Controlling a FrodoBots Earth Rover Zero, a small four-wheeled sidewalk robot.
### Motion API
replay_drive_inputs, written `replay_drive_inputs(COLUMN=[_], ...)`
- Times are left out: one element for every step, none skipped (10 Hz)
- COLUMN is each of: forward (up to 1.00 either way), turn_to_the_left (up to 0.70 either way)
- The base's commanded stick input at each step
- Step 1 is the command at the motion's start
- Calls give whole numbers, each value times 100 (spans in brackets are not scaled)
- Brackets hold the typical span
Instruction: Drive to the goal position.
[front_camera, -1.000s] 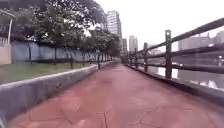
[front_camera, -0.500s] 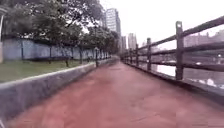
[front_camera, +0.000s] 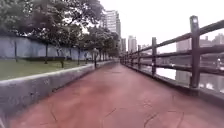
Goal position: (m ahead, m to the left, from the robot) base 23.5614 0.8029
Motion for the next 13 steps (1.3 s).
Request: replay_drive_inputs(forward=[100,100,100,100,100,100,100,100,100,100,100,100,100], turn_to_the_left=[0,0,0,0,0,0,0,0,0,0,0,0,0])
